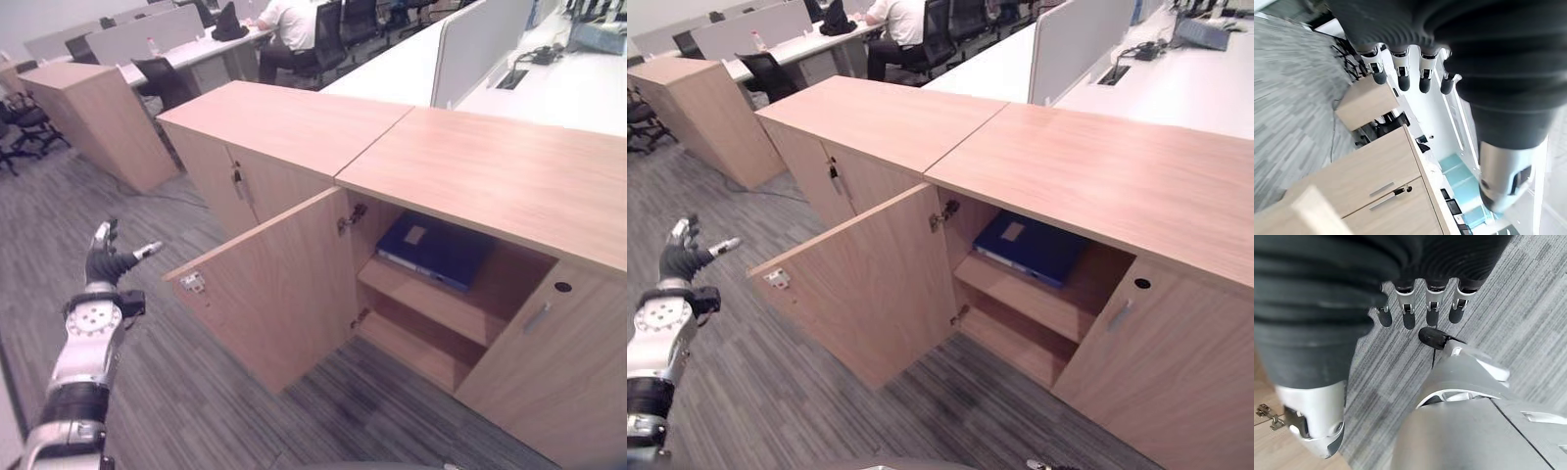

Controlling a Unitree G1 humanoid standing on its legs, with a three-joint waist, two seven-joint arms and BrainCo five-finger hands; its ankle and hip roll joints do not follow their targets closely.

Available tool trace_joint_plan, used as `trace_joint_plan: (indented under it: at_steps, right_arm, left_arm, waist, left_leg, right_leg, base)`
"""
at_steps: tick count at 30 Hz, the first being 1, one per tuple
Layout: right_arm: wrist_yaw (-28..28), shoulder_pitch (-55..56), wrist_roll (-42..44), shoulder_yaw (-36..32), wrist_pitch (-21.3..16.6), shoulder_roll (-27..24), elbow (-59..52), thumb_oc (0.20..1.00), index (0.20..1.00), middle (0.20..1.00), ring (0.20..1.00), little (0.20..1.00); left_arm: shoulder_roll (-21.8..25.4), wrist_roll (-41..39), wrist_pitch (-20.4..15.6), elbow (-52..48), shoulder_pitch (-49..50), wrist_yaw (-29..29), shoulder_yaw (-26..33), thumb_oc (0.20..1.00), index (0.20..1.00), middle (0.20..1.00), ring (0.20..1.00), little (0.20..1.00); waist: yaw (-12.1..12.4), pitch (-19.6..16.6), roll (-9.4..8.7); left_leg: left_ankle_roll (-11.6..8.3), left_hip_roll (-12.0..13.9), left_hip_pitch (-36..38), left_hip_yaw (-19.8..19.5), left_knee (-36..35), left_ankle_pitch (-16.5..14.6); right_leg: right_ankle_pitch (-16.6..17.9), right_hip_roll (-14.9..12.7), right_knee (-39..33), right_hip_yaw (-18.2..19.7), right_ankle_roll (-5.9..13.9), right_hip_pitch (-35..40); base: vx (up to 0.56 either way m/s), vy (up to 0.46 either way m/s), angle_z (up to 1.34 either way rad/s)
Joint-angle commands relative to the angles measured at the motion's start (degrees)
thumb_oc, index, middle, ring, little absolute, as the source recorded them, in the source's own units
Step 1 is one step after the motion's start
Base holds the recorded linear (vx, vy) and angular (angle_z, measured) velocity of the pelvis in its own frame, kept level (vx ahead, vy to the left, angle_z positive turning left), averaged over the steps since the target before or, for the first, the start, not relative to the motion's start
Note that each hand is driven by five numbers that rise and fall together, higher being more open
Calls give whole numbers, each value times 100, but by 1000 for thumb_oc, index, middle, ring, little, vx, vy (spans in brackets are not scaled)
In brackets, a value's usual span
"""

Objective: Put the empty folder in the office cabinet

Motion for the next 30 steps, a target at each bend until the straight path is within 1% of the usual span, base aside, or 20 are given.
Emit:
trace_joint_plan:
  at_steps: [1,4,5,6,7,8,9,12,13,14,15,17,20,23,24,26,27,28,29,30]
  right_arm:
    - [40,-246,79,165,40,-13,239,1000,1000,1000,1000,1000]
    - [42,-267,106,213,46,-13,252,1000,1000,1000,1000,1000]
    - [49,-259,102,239,57,-8,269,1000,1000,1000,1000,1000]
    - [49,-259,102,233,56,-3,270,1000,1000,1000,1000,1000]
    - [93,-232,76,298,60,-11,325,1000,1000,1000,1000,1000]
    - [109,-224,66,313,62,-24,341,1000,1000,1000,1000,1000]
    - [109,-222,66,301,61,-17,341,1000,1000,1000,1000,1000]
    - [147,-224,-16,345,75,-110,367,1000,1000,1000,1000,1000]
    - [147,-224,-16,345,75,-110,367,1000,1000,1000,1000,1000]
    - [154,-295,-20,421,63,-135,388,1000,1000,1000,1000,1000]
    - [154,-295,-19,406,62,-130,391,1000,1000,1000,1000,1000]
    - [173,-382,-19,475,60,-149,386,1000,1000,1000,1000,1000]
    - [188,-487,-23,605,59,-142,398,1000,1000,1000,1000,1000]
    - [190,-575,-22,714,75,-99,446,1000,1000,1000,1000,1000]
    - [221,-601,-53,782,90,-72,473,1000,1000,1000,1000,1000]
    - [220,-599,-54,776,89,-64,473,1000,1000,1000,1000,1000]
    - [245,-618,-58,808,76,-44,494,1000,1000,1000,1000,1000]
    - [256,-633,-70,815,65,-30,502,1000,1000,1000,1000,1000]
    - [288,-637,-122,850,37,0,524,1000,1000,1000,1000,1000]
    - [288,-638,-123,852,34,14,526,1000,1000,1000,1000,1000]
  left_arm:
    - [373,110,-194,400,-457,6,25,1000,1000,1000,1000,1000]
    - [446,64,-108,754,-720,-162,-289,1000,1000,1000,1000,1000]
    - [514,90,-63,1084,-924,-316,-579,1000,1000,1000,1000,1000]
    - [518,86,-71,1102,-945,-319,-596,1000,1000,1000,1000,1000]
    - [594,307,12,1536,-1124,-634,-1033,1000,1000,1000,1000,1000]
    - [634,435,41,1610,-1172,-757,-1218,1000,1000,1000,1000,1000]
    - [635,433,35,1628,-1200,-760,-1244,1000,1000,1000,1000,1000]
    - [697,957,152,1983,-1492,-1089,-1879,1000,1000,1000,1000,1000]
    - [697,957,152,1983,-1492,-1089,-1879,1000,1000,1000,1000,1000]
    - [598,1579,188,2568,-2065,-1274,-2627,1000,1000,1000,1000,1000]
    - [589,1579,179,2594,-2100,-1273,-2655,1000,1000,1000,1000,1000]
    - [426,1971,166,3007,-2486,-1448,-3186,1000,1000,1000,1000,1000]
    - [103,2150,143,3548,-2822,-1583,-3560,1000,1000,1000,1000,1000]
    - [-259,2131,212,3927,-3038,-1809,-3738,1000,1000,1000,1000,1000]
    - [-348,2399,149,3746,-3112,-2097,-4089,1000,1000,1000,1000,1000]
    - [-343,2399,152,3742,-3117,-2104,-4097,1000,1000,1000,1000,1000]
    - [-279,2521,110,3082,-3111,-2388,-4468,1000,1000,1000,1000,1000]
    - [-201,2532,67,2666,-3113,-2554,-4686,1000,1000,1000,1000,1000]
    - [-35,2424,-81,1882,-3038,-2774,-4959,1000,1000,1000,1000,1000]
    - [-1,2414,-58,1839,-3028,-2790,-4960,1000,1000,1000,1000,1000]
  waist:
    - [-83,53,54]
    - [-138,53,60]
    - [-139,87,44]
    - [-132,89,39]
    - [-169,92,-29]
    - [-177,84,-45]
    - [-163,84,-53]
    - [-213,62,-102]
    - [-213,62,-102]
    - [-244,34,-144]
    - [-231,36,-150]
    - [-271,20,-183]
    - [-299,8,-218]
    - [-319,-16,-229]
    - [-321,-27,-233]
    - [-315,-28,-241]
    - [-287,-22,-249]
    - [-263,-15,-257]
    - [-218,-8,-256]
    - [-223,-10,-269]
  left_leg:
    - [57,33,-291,-252,16,-397]
    - [62,67,-211,-111,16,-505]
    - [69,100,-146,-3,16,-554]
    - [70,99,-145,-1,16,-554]
    - [79,126,-117,94,16,-566]
    - [82,128,-112,110,16,-569]
    - [83,127,-113,112,16,-570]
    - [90,133,-118,148,16,-566]
    - [90,133,-118,148,16,-566]
    - [84,143,-160,148,16,-562]
    - [84,143,-162,147,16,-561]
    - [84,149,-184,136,16,-557]
    - [85,150,-210,125,16,-554]
    - [87,149,-215,108,16,-564]
    - [89,149,-221,107,19,-577]
    - [89,149,-221,108,20,-578]
    - [88,154,-228,101,25,-586]
    - [88,152,-231,91,29,-592]
    - [90,148,-239,66,34,-599]
    - [90,147,-239,65,34,-599]
  right_leg:
    - [350,-516,172,-377,336,474]
    - [573,-528,150,-588,336,457]
    - [692,-510,127,-710,336,468]
    - [697,-509,121,-709,336,470]
    - [849,-493,98,-770,336,450]
    - [883,-485,91,-773,336,450]
    - [886,-485,87,-771,336,449]
    - [944,-464,55,-814,336,437]
    - [944,-464,55,-814,336,437]
    - [958,-444,35,-863,336,413]
    - [958,-444,34,-865,336,412]
    - [994,-434,31,-865,336,395]
    - [1008,-427,39,-892,336,368]
    - [1022,-419,40,-938,336,364]
    - [1035,-420,40,-953,336,365]
    - [1035,-421,40,-951,336,363]
    - [1043,-422,37,-984,336,372]
    - [1036,-422,39,-1017,336,383]
    - [1044,-429,42,-1054,336,395]
    - [1044,-430,40,-1055,336,397]
  base:
    - [0,103,-22]
    - [40,64,-39]
    - [-2,56,-62]
    - [-4,28,-73]
    - [3,9,-55]
    - [4,9,-38]
    - [8,4,-13]
    - [4,-6,-11]
    - [-6,-26,-8]
    - [-4,-18,-3]
    - [0,0,0]
    - [2,-7,2]
    - [0,0,0]
    - [1,-6,1]
    - [5,-13,4]
    - [0,-10,5]
    - [-7,-19,7]
    - [-10,-29,6]
    - [-6,-18,7]
    - [-9,-20,7]
